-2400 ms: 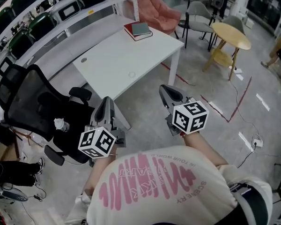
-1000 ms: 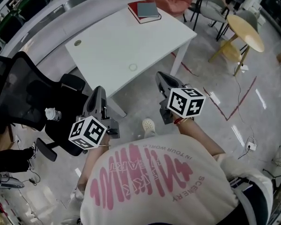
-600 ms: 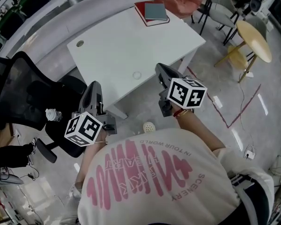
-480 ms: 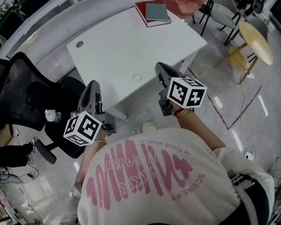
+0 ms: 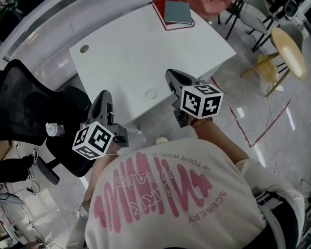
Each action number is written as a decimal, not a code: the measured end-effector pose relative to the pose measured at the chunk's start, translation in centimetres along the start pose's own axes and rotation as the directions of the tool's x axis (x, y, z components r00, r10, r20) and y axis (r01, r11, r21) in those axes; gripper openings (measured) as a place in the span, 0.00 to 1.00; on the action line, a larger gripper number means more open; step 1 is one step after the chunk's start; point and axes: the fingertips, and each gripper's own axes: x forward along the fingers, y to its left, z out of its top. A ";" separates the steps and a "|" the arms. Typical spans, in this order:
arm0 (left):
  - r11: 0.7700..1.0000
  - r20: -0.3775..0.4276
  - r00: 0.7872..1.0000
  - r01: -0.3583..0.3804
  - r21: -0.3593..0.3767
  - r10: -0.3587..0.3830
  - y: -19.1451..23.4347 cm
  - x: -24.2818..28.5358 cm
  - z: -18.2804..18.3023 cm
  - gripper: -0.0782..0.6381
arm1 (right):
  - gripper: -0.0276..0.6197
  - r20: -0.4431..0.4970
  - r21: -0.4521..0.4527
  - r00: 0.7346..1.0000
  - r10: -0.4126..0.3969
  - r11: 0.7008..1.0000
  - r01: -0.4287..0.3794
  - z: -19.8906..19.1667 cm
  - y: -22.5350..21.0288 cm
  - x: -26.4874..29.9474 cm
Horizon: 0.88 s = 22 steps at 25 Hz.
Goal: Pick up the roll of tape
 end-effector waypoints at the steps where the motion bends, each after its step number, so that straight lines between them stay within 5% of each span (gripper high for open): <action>1: 1.000 -0.010 1.000 -0.014 -0.005 0.014 0.5 0.3 -0.5 0.14 | 0.06 -0.017 0.003 1.000 0.000 1.000 0.000 -0.4 -0.4 0.6; 11: 0.994 -0.082 0.991 -0.107 -0.028 0.105 4.1 2.7 -3.7 0.14 | 0.07 -0.188 0.029 0.982 0.021 0.999 -0.016 -5.0 -3.0 5.7; 22: 0.972 -0.128 0.969 -0.223 -0.077 0.212 7.5 1.4 -6.6 0.14 | 0.07 -0.373 -0.025 0.927 0.036 0.998 -0.049 -11.5 -4.3 8.6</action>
